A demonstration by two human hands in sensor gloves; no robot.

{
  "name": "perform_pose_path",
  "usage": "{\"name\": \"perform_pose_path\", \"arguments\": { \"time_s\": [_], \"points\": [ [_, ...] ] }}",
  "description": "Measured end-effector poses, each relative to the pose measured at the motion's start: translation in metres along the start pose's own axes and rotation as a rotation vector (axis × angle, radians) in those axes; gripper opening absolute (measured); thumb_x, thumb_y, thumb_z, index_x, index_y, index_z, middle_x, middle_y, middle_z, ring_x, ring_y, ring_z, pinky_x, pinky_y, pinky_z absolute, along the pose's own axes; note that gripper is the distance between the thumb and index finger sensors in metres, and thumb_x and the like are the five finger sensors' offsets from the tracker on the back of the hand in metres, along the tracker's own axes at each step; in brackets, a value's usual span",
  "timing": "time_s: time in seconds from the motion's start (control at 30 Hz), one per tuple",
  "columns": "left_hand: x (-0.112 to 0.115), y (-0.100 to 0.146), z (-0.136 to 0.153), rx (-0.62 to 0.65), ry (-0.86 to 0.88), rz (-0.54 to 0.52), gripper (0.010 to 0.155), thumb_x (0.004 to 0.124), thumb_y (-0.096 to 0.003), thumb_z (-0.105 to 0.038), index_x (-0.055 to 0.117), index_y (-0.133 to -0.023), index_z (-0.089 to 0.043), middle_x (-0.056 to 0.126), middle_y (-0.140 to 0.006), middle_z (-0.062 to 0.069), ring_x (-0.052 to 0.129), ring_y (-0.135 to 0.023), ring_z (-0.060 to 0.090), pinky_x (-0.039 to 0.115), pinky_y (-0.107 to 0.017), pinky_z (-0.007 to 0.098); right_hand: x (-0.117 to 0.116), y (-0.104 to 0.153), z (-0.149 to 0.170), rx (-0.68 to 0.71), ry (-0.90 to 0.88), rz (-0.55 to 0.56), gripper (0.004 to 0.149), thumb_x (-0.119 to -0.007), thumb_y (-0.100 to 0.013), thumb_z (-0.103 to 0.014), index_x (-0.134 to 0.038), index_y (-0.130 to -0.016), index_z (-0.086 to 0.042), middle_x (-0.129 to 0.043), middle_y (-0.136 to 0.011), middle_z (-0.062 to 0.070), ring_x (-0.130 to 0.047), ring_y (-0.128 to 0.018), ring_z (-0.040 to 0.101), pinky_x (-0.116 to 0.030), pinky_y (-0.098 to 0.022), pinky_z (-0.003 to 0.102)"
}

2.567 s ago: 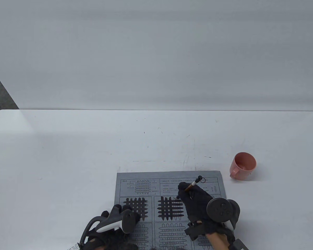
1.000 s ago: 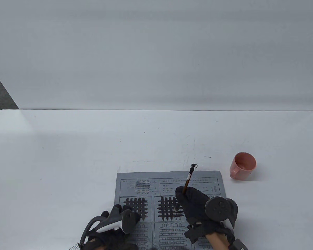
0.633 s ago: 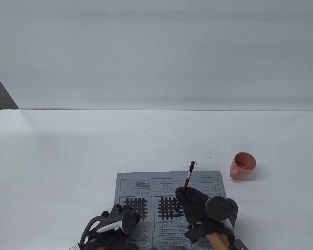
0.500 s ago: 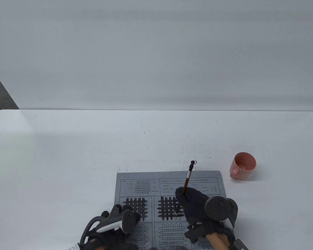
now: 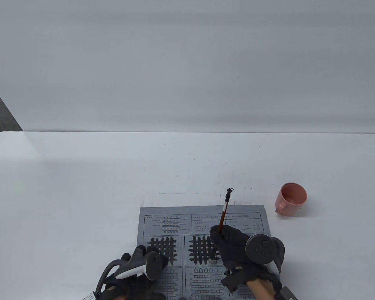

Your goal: Trace patterns on water writing practice cloth with Chinese brush

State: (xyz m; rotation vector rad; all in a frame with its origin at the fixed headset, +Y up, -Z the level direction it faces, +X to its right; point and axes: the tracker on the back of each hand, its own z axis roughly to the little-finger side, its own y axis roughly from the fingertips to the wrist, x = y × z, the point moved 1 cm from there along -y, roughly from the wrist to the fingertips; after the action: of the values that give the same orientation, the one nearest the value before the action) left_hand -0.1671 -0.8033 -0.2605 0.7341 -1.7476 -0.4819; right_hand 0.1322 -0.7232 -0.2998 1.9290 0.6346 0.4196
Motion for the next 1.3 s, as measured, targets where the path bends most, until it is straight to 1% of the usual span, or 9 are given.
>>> {"name": "perform_pose_path", "arguments": {
  "time_s": [0.33, 0.5, 0.9, 1.03, 1.17, 1.23, 1.3],
  "points": [
    [0.000, 0.000, 0.000, 0.000, 0.000, 0.000, 0.103, 0.062, -0.0340, -0.074, -0.019, -0.093, -0.049, -0.032, -0.100, -0.008, -0.029, -0.099, 0.032, -0.001, -0.073, 0.068, 0.003, -0.001, -0.001, -0.001, -0.005, -0.002, 0.039, -0.072, -0.054, -0.035, -0.085, -0.077, -0.007, -0.098, -0.063, 0.017, -0.105, -0.041, 0.031, -0.079, -0.044, 0.059],
    [0.000, 0.000, 0.000, 0.000, 0.000, 0.000, 0.103, 0.062, -0.0339, -0.074, -0.018, -0.093, -0.049, -0.032, -0.100, -0.008, -0.029, -0.099, 0.032, -0.001, -0.073, 0.068, 0.006, 0.000, 0.000, -0.006, -0.019, 0.014, 0.039, -0.072, -0.054, -0.035, -0.085, -0.077, -0.007, -0.098, -0.064, 0.017, -0.105, -0.042, 0.031, -0.079, -0.044, 0.059],
    [0.000, 0.000, 0.000, 0.000, 0.000, 0.000, 0.103, 0.062, -0.0338, -0.074, -0.018, -0.093, -0.049, -0.032, -0.100, -0.008, -0.029, -0.099, 0.032, 0.000, -0.073, 0.068, 0.005, 0.000, 0.000, -0.014, -0.012, 0.014, 0.039, -0.073, -0.054, -0.035, -0.084, -0.077, -0.007, -0.098, -0.065, 0.018, -0.104, -0.043, 0.032, -0.078, -0.044, 0.059],
    [0.000, 0.000, 0.000, 0.000, 0.000, 0.000, 0.103, 0.062, -0.0339, -0.073, -0.018, -0.093, -0.049, -0.032, -0.100, -0.008, -0.029, -0.099, 0.032, 0.000, -0.073, 0.068, 0.009, 0.000, -0.001, -0.010, 0.013, 0.063, 0.039, -0.074, -0.053, -0.033, -0.081, -0.081, -0.007, -0.095, -0.072, 0.019, -0.104, -0.050, 0.034, -0.078, -0.045, 0.060],
    [0.000, 0.000, 0.000, 0.000, 0.000, 0.000, 0.103, 0.062, -0.0337, -0.074, -0.018, -0.093, -0.049, -0.032, -0.100, -0.008, -0.029, -0.099, 0.032, 0.000, -0.073, 0.068, 0.023, 0.000, -0.006, 0.027, 0.021, 0.140, 0.038, -0.078, -0.052, -0.025, -0.077, -0.085, -0.007, -0.090, -0.081, 0.019, -0.100, -0.062, 0.037, -0.078, -0.045, 0.058],
    [0.000, 0.000, 0.000, 0.000, 0.000, 0.000, 0.103, 0.062, -0.0338, -0.074, -0.019, -0.093, -0.049, -0.032, -0.100, -0.008, -0.029, -0.099, 0.032, 0.000, -0.073, 0.068, 0.028, 0.001, -0.007, 0.036, 0.025, 0.175, 0.037, -0.079, -0.051, -0.023, -0.077, -0.085, -0.008, -0.090, -0.082, 0.019, -0.099, -0.064, 0.037, -0.079, -0.044, 0.058],
    [0.000, 0.000, 0.000, 0.000, 0.000, 0.000, 0.103, 0.062, -0.0337, -0.074, -0.018, -0.093, -0.049, -0.032, -0.100, -0.008, -0.029, -0.099, 0.032, 0.000, -0.073, 0.068, 0.030, 0.000, -0.004, 0.010, 0.012, 0.172, 0.037, -0.081, -0.051, -0.022, -0.078, -0.085, -0.008, -0.091, -0.082, 0.018, -0.100, -0.064, 0.037, -0.080, -0.043, 0.057]
  ]
}}
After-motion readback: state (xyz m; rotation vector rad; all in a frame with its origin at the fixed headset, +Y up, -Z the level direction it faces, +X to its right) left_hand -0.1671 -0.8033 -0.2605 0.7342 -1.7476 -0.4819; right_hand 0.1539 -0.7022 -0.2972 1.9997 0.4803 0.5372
